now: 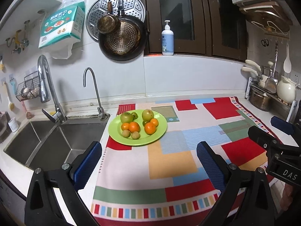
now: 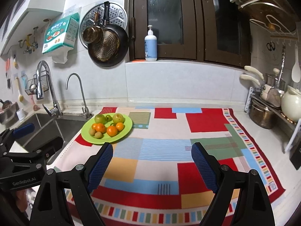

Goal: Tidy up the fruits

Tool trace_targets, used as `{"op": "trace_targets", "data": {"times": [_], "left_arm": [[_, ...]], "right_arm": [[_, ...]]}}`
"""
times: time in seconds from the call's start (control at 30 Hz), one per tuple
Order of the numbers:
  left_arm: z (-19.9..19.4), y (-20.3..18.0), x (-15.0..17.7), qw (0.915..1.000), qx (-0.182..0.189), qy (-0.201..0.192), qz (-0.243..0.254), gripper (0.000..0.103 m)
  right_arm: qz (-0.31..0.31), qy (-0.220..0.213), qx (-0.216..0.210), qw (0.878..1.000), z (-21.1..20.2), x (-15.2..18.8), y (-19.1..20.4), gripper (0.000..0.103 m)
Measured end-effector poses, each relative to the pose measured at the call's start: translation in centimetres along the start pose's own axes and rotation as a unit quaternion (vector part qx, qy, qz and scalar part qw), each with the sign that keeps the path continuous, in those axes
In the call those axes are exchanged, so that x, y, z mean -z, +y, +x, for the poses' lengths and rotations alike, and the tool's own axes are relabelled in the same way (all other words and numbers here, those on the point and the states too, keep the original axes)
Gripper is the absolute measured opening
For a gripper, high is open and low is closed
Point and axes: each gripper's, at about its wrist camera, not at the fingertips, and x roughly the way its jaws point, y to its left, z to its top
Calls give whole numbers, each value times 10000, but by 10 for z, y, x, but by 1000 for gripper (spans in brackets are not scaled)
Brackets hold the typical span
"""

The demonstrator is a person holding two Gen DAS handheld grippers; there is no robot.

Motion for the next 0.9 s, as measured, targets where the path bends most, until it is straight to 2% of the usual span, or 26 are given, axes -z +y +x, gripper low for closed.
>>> {"op": "trace_targets", "data": {"times": [0.43,0.9], "left_arm": [[-30,-12,13,10000,-55,-25,12,103],[-42,-19,14,9999,-85,-78,80,103]], "right_arm": [[21,-37,-23,10000,-32,18,-8,86],[32,-80,-42,10000,-42,23,-14,86]]}}
